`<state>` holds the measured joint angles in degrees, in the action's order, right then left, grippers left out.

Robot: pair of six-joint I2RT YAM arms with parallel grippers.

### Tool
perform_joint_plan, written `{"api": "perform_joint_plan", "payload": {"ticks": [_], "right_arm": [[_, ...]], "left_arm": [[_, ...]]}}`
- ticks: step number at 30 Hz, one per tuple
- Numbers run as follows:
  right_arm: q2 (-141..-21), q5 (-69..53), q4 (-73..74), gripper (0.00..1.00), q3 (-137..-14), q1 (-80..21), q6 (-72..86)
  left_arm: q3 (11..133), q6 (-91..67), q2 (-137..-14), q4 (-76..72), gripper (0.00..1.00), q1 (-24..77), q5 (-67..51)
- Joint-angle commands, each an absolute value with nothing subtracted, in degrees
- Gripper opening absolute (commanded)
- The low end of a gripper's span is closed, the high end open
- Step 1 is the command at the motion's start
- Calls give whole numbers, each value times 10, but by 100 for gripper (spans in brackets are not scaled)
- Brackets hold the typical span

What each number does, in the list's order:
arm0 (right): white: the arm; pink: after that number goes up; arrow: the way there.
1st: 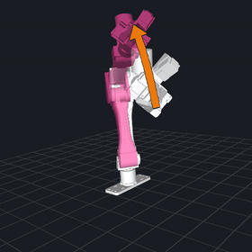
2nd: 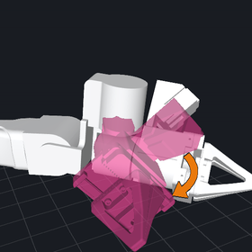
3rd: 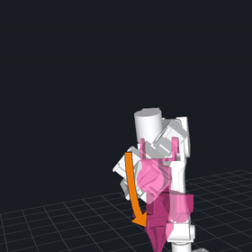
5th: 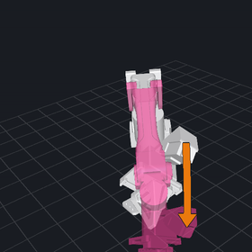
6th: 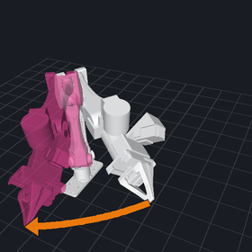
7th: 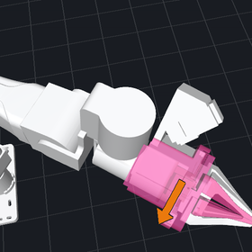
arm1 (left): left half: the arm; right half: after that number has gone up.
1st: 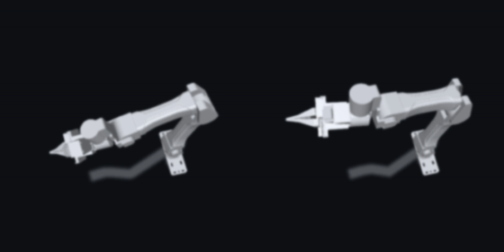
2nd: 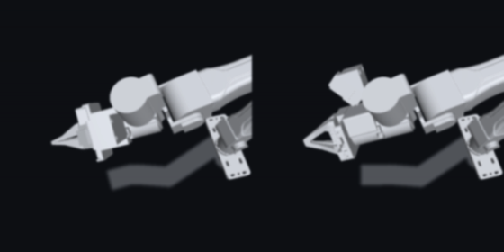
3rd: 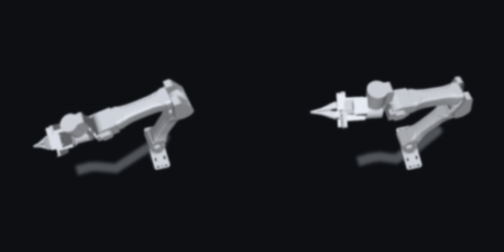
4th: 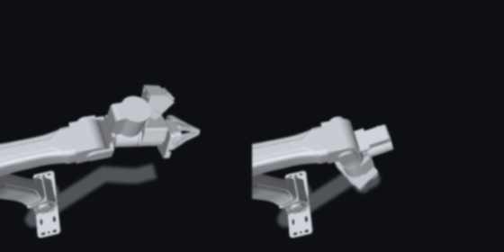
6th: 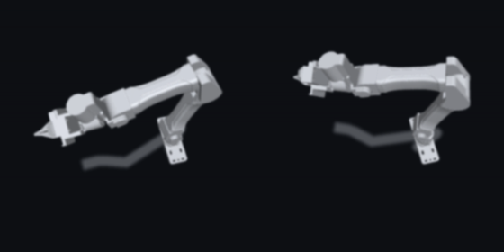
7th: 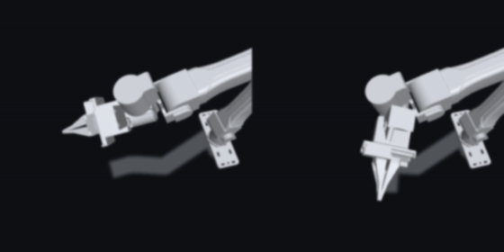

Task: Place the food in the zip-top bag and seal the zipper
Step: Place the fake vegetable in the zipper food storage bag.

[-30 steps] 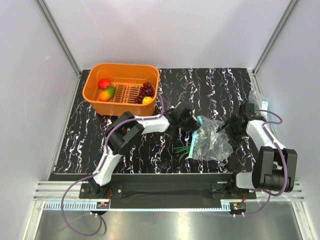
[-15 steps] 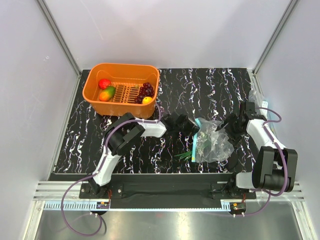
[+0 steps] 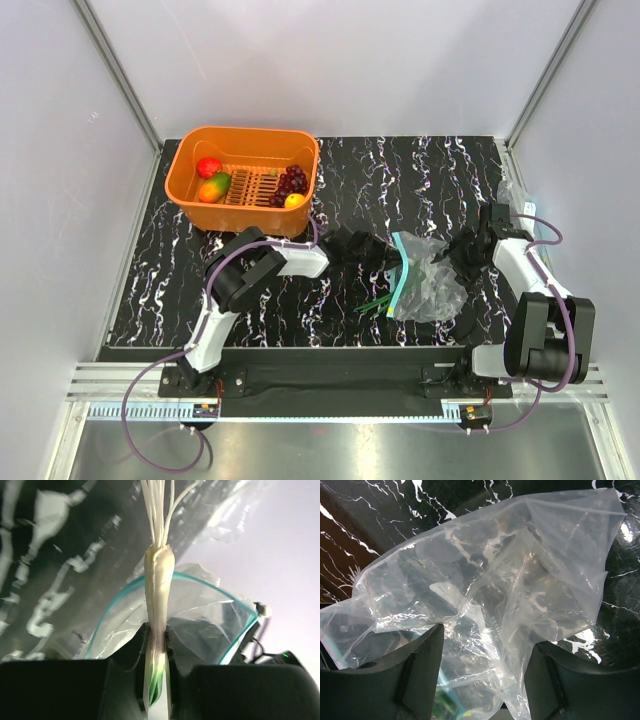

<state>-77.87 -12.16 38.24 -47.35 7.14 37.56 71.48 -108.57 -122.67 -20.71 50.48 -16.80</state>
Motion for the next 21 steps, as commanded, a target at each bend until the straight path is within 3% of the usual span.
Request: {"api": "perform_joint_plan", "payload": {"ticks": [1, 9, 21], "right_arm": [[-780, -143, 367, 66, -484, 67, 376], [-774, -147, 368, 65, -485, 67, 377], [-746, -132, 411, 63, -497, 62, 337]], "left_arm": [[709, -1144, -1188, -217, 0, 511, -178], [764, -1023, -1188, -55, 0, 508, -133], [834, -910, -1258, -69, 0, 508, -119]]}}
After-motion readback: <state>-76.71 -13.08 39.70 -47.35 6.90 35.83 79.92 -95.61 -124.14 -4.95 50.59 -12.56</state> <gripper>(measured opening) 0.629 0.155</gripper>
